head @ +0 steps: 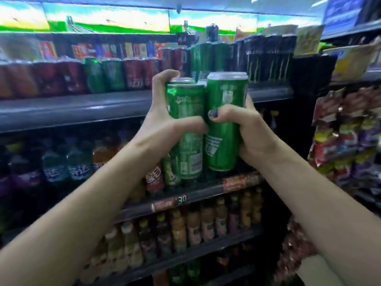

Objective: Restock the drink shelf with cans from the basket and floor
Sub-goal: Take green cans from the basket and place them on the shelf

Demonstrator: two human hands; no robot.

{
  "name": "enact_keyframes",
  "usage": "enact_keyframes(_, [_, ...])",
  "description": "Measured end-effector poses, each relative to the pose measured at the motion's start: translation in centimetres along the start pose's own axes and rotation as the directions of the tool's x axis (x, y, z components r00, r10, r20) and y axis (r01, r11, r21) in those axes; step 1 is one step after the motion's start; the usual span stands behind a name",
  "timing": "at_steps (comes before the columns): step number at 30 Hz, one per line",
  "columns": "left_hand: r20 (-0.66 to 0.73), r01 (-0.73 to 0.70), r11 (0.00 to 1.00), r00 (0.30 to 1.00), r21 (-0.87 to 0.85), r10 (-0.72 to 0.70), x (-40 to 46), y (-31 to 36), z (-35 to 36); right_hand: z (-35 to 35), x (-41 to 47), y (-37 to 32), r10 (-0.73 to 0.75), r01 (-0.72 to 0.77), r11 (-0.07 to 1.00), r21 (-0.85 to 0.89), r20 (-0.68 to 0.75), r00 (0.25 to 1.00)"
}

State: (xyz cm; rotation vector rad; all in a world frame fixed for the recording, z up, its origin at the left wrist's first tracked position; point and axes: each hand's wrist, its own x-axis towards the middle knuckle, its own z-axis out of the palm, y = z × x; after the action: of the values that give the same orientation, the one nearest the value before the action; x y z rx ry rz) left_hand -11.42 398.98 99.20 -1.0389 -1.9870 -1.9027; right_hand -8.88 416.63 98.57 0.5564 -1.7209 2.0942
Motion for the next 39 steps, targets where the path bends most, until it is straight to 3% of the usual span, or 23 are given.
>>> enact_keyframes(3, [-0.029, -0.029, 0.999, 0.999, 0.039, 0.030, 4.6, 1.8, -0.4, -0.3, 4.2, -2.7, 0.014, -0.014, 1.000, -0.007, 0.030, 0.999])
enact_keyframes(7, [0.043, -0.054, 0.996, 0.998, 0.066, 0.051, 11.1, 3.8, -1.1, -0.5, 9.5, -5.8, -0.092, 0.088, 0.996, 0.033, 0.175, 0.980])
enact_keyframes(9, [0.056, -0.063, 0.997, 0.997, 0.051, 0.060, 14.1, 3.9, -1.5, -0.9, 12.3, -6.6, -0.069, 0.072, 0.997, -0.003, 0.216, 0.974])
enact_keyframes(12, [0.107, -0.075, 0.997, 0.992, 0.030, 0.071, 18.3, 3.1, -2.0, -1.7, 16.5, -6.6, -0.067, 0.079, 0.994, -0.075, 0.150, 0.986])
enact_keyframes(15, [0.163, 0.013, 1.000, 0.987, -0.009, -0.011, 21.5, 1.3, -2.1, -2.3, 19.5, -5.8, -0.076, 0.088, 0.986, -0.138, 0.092, 0.993])
enact_keyframes(22, [0.121, 0.107, 0.990, 0.988, -0.092, -0.095, 25.3, -2.6, -1.0, -4.9, 22.8, -3.5, -0.035, 0.030, 0.985, -0.169, -0.025, 0.999])
enact_keyframes(29, [0.121, 0.209, 0.966, 0.974, -0.151, -0.192, 27.5, -4.9, -0.1, -6.5, 24.1, -1.9, -0.047, 0.039, 0.981, -0.192, -0.035, 0.998])
enact_keyframes(39, [0.089, 0.112, 0.986, 0.991, -0.128, -0.101, 28.2, -7.7, 0.7, -8.1, 25.5, 0.0, -0.046, -0.002, 0.956, -0.294, -0.159, 0.986])
